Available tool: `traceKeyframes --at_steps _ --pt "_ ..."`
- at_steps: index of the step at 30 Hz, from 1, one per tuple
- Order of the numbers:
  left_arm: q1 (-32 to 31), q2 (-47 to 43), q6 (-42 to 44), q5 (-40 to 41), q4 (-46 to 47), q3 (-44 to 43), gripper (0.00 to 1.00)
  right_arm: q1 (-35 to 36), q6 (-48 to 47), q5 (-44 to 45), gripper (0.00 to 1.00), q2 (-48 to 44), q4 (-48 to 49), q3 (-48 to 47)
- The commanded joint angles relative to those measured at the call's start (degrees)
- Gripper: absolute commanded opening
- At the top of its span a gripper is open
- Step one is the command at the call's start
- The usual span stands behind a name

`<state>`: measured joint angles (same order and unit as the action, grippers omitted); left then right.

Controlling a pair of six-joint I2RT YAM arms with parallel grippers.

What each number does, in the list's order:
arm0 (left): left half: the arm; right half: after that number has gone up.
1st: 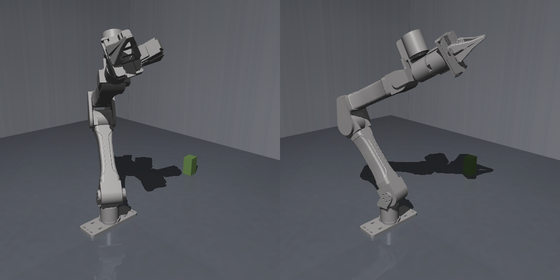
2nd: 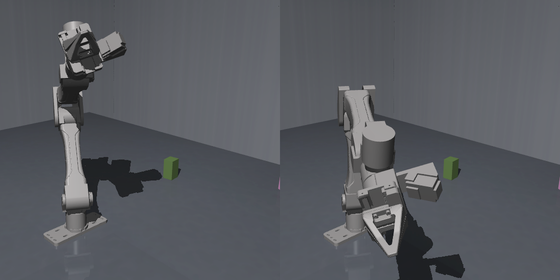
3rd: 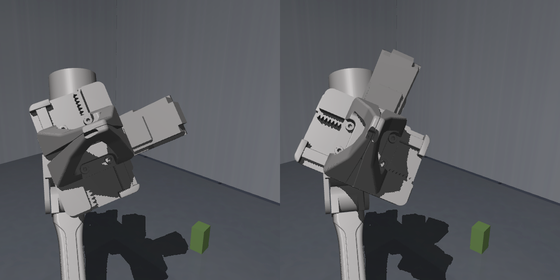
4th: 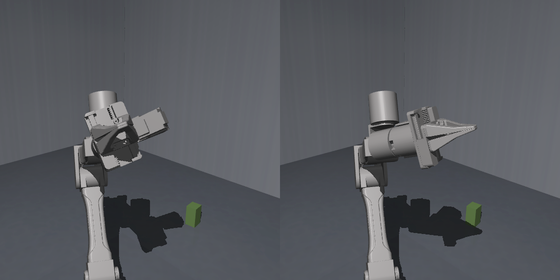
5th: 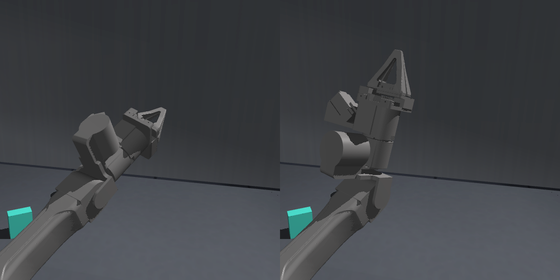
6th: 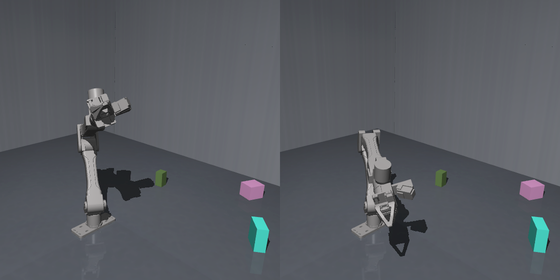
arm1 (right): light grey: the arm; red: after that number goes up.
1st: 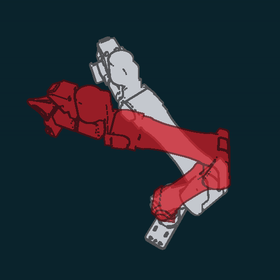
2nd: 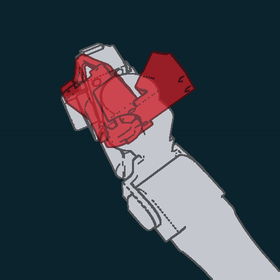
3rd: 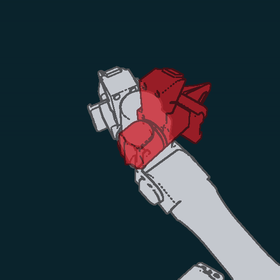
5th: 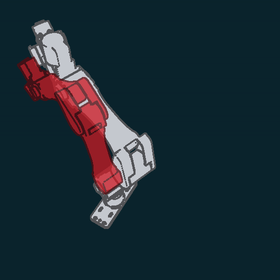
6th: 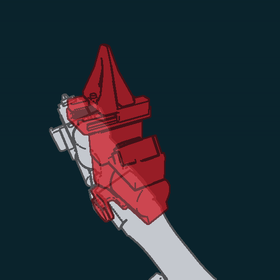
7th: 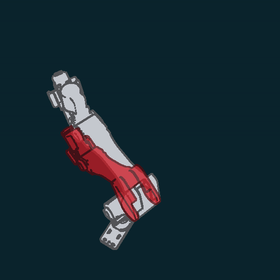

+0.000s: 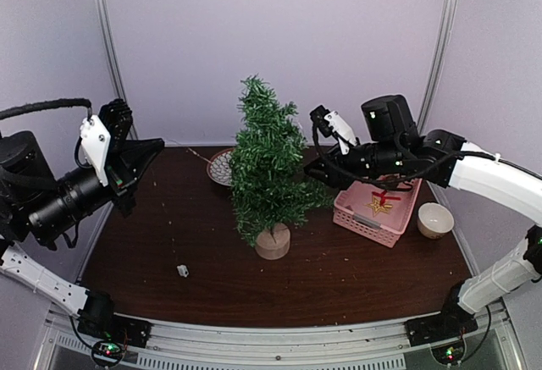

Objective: Decorate the small christmas tree

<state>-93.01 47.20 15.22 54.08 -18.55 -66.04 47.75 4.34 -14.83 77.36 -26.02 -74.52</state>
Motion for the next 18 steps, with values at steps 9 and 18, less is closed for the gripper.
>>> traceKeyframes --at_steps 9,18 --pt "4.97 1.78 -1.12 -5.99 -2.00 -8.12 0.00 -0.19 0.19 -1.79 0.61 -5.03 3.61 2.93" --pt "5.11 2.31 0.30 1.08 -1.19 -12.06 0.00 -0.20 0.14 -1.42 0.76 -8.56 4.17 4.40"
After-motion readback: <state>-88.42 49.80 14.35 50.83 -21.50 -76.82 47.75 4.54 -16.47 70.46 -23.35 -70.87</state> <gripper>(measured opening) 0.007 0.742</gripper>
